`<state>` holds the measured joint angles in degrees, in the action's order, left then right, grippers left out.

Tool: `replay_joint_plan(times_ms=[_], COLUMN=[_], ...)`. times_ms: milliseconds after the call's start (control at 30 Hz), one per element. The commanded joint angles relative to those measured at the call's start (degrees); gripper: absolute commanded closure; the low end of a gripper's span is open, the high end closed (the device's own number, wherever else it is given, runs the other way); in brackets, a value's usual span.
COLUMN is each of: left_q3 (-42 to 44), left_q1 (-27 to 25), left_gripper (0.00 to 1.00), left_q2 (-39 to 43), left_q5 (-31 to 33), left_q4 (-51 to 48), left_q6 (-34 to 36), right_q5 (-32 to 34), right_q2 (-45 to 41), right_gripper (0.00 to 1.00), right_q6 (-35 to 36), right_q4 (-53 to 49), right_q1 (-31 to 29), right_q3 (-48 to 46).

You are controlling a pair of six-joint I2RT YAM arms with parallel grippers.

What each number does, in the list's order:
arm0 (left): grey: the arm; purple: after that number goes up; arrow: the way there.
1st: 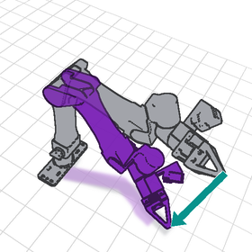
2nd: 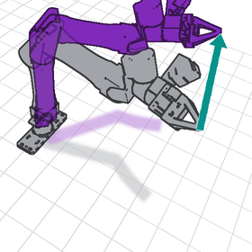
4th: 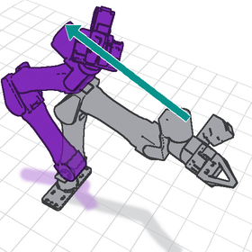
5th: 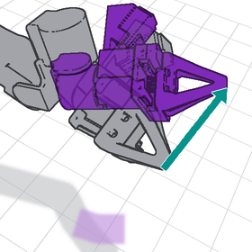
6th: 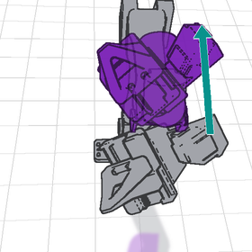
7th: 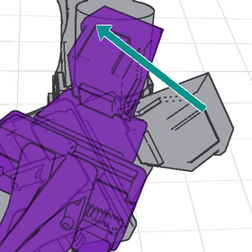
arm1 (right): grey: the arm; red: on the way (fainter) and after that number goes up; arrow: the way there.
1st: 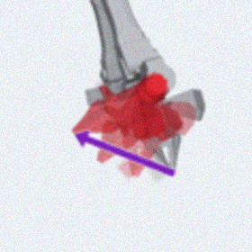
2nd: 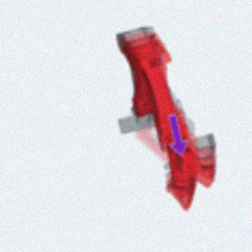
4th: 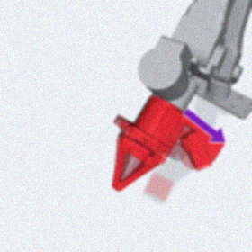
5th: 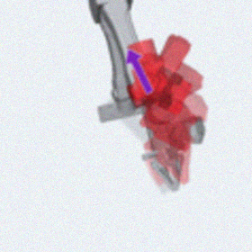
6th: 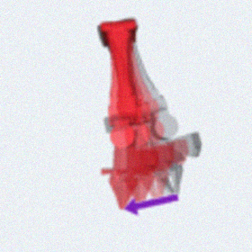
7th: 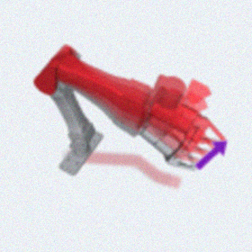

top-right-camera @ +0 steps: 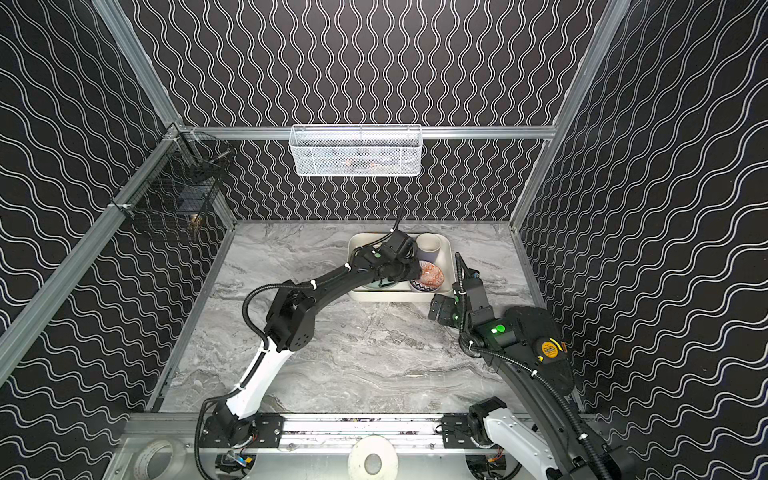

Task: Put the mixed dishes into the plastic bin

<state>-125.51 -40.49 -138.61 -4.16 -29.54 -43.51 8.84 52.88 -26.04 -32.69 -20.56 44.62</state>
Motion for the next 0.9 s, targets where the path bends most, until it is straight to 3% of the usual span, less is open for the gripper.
replay_joint_plan(times_ms=[0, 667, 733, 767, 833, 867], left_q3=[0.80, 5.48, 7.42, 9.08, 13.60, 16.72], left_q1=[0.15, 0.09, 0.08, 0.14, 0.10, 0.20], left_gripper=[0.51, 0.45, 0.35, 0.25, 0.05, 0.02], left_q2=[1.01, 5.41, 8.24, 10.33, 15.29, 18.21], left_q5=[0.75, -0.32, 0.33, 1.33, 5.74, 8.91], left_q4=[-0.03, 0.72, 0.69, 0.56, 0.11, -0.19], left_q6=[0.80, 1.48, 2.77, 4.11, 6.48, 7.81], right_q5=[-0.35, 0.04, 0.29, 0.43, 1.22, 1.93], right_q2=[-0.21, -1.19, -1.43, -1.51, -1.65, -1.70], right_gripper=[0.01, 0.01, 0.01, 0.01, 0.01, 0.01], right_q6=[0.30, 0.12, 0.04, 0.12, 0.26, 0.22], right_q4=[1.05, -0.51, -0.79, -0.83, -0.71, -0.67], right_q1=[0.02, 0.04, 0.01, 0.00, 0.08, 0.08], right_q3=[0.29, 1.15, 1.66, 1.78, 2.03, 2.05])
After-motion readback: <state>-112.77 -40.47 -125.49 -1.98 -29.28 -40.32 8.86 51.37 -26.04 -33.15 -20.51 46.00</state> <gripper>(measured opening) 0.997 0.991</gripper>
